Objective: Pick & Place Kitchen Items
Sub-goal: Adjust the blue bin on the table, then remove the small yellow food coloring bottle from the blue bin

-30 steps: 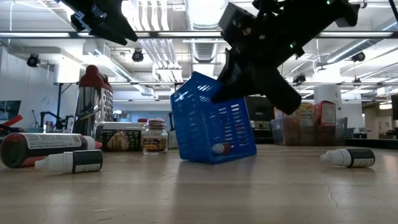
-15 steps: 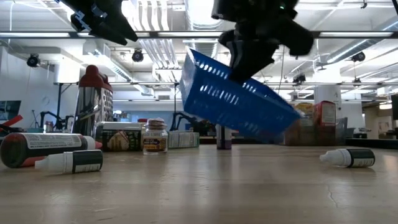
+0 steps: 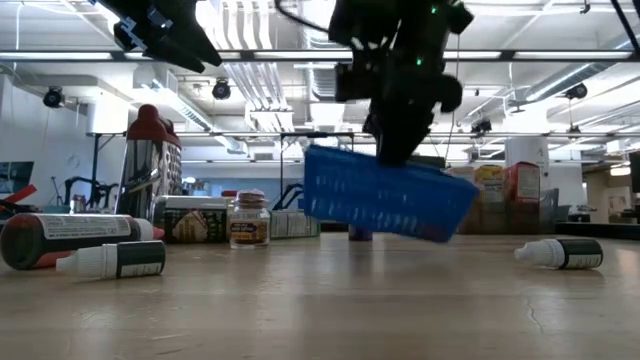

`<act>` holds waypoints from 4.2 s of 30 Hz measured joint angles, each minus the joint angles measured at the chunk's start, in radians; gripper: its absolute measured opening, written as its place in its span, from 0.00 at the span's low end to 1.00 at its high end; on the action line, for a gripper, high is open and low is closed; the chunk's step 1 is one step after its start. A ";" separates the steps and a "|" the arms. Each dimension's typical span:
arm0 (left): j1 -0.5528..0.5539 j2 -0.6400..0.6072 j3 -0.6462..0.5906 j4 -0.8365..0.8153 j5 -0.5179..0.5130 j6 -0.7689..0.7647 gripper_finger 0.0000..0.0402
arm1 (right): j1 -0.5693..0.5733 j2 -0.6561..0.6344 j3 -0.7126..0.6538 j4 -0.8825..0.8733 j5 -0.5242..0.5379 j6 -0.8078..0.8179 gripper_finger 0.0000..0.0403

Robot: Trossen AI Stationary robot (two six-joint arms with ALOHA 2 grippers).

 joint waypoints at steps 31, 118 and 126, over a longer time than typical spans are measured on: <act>0.000 0.002 0.000 0.002 0.000 -0.006 0.75 | -0.034 0.091 0.058 -0.002 -0.020 -0.026 0.26; 0.000 0.002 0.000 0.009 -0.003 0.024 0.75 | 0.159 0.169 0.162 -0.074 0.171 -1.068 0.31; 0.000 0.002 0.000 0.009 -0.003 0.022 0.75 | 0.167 0.164 0.179 -0.078 -0.058 -0.990 0.23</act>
